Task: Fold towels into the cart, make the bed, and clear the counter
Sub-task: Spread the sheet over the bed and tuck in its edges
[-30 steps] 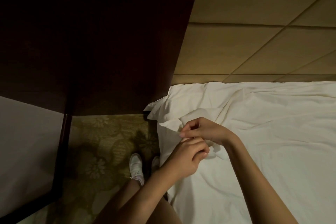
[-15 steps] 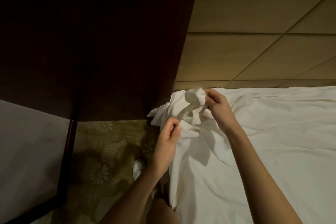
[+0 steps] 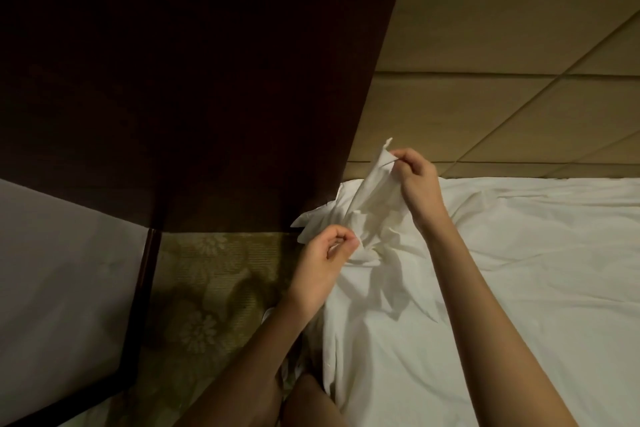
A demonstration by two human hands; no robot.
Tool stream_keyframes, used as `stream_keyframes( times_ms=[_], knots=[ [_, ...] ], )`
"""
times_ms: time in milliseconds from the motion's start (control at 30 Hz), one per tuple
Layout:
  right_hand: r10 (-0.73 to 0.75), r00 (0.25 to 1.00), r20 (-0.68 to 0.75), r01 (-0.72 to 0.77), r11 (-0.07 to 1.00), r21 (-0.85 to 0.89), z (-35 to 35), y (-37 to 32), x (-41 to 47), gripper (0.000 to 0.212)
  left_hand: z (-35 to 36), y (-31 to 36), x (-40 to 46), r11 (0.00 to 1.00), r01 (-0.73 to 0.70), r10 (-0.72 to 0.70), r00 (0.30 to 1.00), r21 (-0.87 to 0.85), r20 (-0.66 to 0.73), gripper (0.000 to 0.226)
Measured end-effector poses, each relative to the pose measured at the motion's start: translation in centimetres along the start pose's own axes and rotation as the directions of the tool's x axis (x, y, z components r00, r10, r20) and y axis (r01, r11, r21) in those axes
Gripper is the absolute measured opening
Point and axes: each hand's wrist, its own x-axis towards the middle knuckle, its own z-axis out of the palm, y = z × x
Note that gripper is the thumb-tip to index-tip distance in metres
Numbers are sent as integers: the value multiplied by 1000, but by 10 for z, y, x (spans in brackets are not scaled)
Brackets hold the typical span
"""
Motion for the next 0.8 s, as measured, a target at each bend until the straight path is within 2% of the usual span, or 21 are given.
stream_keyframes(
  times_ms=[133,200,300,400,467,567,667,800],
  knots=[
    [10,963,268,12,997,-80,2,-7,-21,37,1,13,-5,995,-54,51,998,-82,-41,8],
    [20,915,404,18,996,-91,-1,-10,-36,39,0,19,-5,986,-90,75,991,-141,-106,12],
    [83,838,540,-55,996,-68,-4,-9,-54,37,-10,24,3,981,-113,81,977,-155,-199,13],
    [79,842,534,-64,997,-48,-3,-7,-61,34,-24,19,12,992,-123,117,970,-13,-214,10],
    [63,852,520,-56,998,-29,-2,-8,-63,35,-30,14,14,997,-69,73,979,32,-191,10],
    [38,848,528,-41,999,-6,-1,-10,-66,34,-37,11,8,1000,0,-1,995,-11,-100,9],
    [-1,863,505,-28,998,50,2,-12,-68,30,-41,11,0,995,15,-14,1000,-98,15,9],
    [4,889,458,-46,996,81,3,-9,-68,19,-41,4,-10,992,22,-17,999,-121,43,10]
  ],
)
